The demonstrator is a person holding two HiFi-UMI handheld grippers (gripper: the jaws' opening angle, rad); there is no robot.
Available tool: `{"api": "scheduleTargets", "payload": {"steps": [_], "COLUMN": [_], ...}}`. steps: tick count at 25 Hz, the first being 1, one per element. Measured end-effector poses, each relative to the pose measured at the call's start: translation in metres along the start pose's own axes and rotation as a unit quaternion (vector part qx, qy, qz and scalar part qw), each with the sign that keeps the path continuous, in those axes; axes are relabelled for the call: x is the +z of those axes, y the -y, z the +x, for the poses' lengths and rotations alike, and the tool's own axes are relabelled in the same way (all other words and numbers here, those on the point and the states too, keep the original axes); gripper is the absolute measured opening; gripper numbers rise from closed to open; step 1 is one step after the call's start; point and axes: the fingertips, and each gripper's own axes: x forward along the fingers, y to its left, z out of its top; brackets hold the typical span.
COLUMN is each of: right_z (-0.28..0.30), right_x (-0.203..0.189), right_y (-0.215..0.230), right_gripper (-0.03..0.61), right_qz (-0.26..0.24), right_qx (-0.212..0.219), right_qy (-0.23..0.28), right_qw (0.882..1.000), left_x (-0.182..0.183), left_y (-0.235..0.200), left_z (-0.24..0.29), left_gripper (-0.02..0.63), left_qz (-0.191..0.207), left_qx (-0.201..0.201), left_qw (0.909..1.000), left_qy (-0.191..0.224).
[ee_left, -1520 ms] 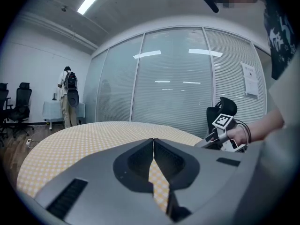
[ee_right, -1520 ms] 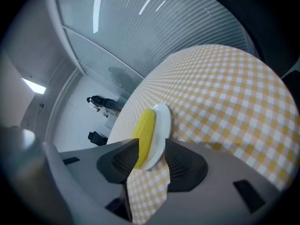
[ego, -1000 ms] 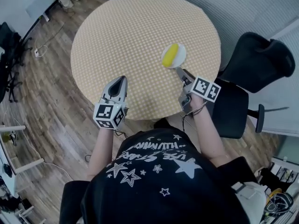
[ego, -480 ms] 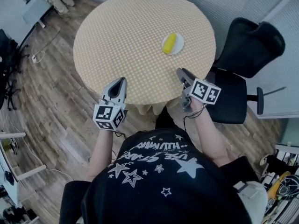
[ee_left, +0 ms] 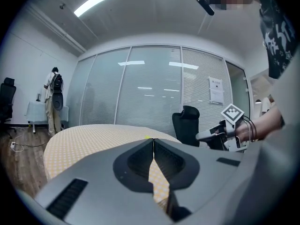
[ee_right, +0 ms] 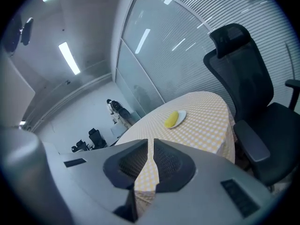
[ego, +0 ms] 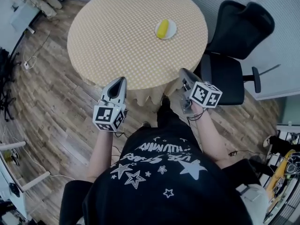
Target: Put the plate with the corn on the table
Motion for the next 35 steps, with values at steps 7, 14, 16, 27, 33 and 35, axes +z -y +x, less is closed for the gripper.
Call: {"api": "scheduleTargets", "payload": {"steps": [7,14,16,27,33,35], "right_z": [-0.026,-0.049,-0.062,-0.143,-0.188,-0.204], "right_x": [0.004,0.007,0.002,-0.02,-0.037,-0.045], "right_y": [0.003,-0.008,-0.009,-0.006,-0.018,-0.02], "right_gripper": [0.051,0.052,0.052,0.052,0.052,0.052], "right_qz": [-0.003,-0.031,-0.046,-0.083,-0.102,-0.111], "right_qx": [0.011,0.055,0.059,0.076,0.093,0.097], "right_qy": [0.016,0.018,0.011,0.016,0.015,0.012], "right_qw": [1.0,0.998,0.997,0.994,0.99,0.989], "left_x": [0.001,0.012,0.012,0.003,-0.001,-0.004], "left_y": [0.02,0.054,0.068,0.153,0.189,0.203], "left_z": [-0.001,-0.009,-0.015,-0.06,-0.09,-0.102], "left_gripper": [0.008,0.008,0.008,0.008,0.008,0.008], "left_qz": [-0.003,0.007,0.003,0.011,0.01,0.01], "left_qx": [-0.008,0.004,0.009,0.014,0.022,0.022], "left_qw": [0.9999,0.9999,0.9998,0.9997,0.9995,0.9994], "left_qy": [0.007,0.015,0.015,0.015,0.023,0.024]}}
